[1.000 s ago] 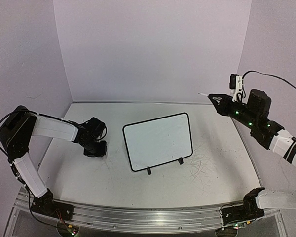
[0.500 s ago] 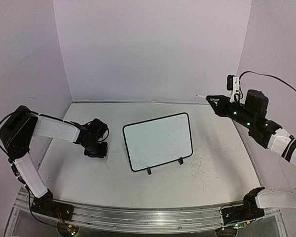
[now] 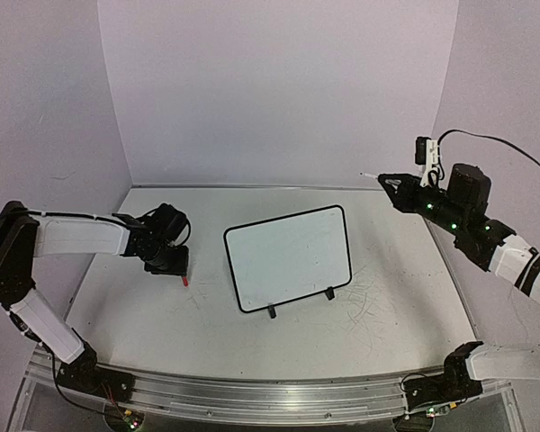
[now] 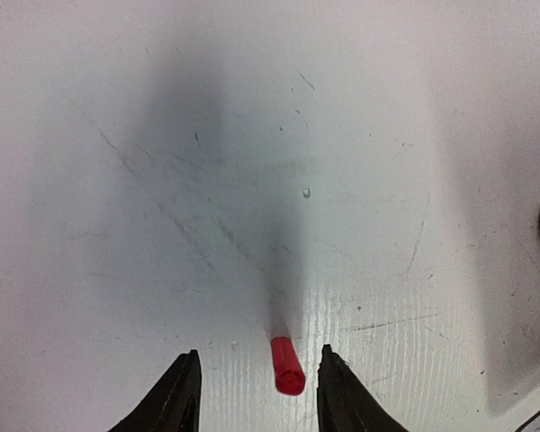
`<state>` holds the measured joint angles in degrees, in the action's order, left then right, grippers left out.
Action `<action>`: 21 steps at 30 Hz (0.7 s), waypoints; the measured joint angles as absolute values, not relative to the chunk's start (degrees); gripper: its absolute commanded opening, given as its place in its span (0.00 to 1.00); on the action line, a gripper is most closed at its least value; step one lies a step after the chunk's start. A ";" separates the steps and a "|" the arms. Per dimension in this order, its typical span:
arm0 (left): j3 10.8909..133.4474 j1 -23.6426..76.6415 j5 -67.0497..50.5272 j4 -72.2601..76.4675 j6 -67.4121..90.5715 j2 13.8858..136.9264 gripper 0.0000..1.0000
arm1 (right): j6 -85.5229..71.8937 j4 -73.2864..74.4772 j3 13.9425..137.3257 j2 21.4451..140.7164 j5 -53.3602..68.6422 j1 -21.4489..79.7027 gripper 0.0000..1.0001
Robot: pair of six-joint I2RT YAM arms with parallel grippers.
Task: Write a sentence on the whiteboard
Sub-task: Put down the pen cap at the corner of the board, then hold the whiteboard at the center of the board.
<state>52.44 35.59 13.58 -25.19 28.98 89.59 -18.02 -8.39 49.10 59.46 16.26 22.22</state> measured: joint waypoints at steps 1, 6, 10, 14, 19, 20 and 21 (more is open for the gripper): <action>52.45 35.59 14.52 -25.80 28.97 87.64 0.55 | -17.88 -8.28 49.08 59.46 16.03 22.22 0.08; 52.51 35.57 17.86 -25.67 28.41 72.82 0.67 | -17.20 -7.45 49.10 60.10 15.60 22.22 0.00; 52.25 35.59 13.29 -19.95 26.88 65.24 0.74 | -18.32 -6.49 48.99 61.11 15.66 22.22 0.00; 49.78 35.59 2.09 -10.45 26.81 64.43 0.76 | -19.57 -8.08 47.03 59.25 15.16 22.22 0.00; 46.38 35.68 -8.15 -3.35 27.35 66.71 0.79 | -19.25 -9.68 45.42 56.02 13.50 22.20 0.00; 45.42 35.68 -9.45 -2.09 27.60 66.66 0.79 | -18.92 -10.15 45.24 55.65 13.54 22.20 0.00; 44.52 35.68 -10.67 -0.87 27.99 66.58 0.79 | -18.49 -10.33 45.10 55.38 13.60 22.20 0.00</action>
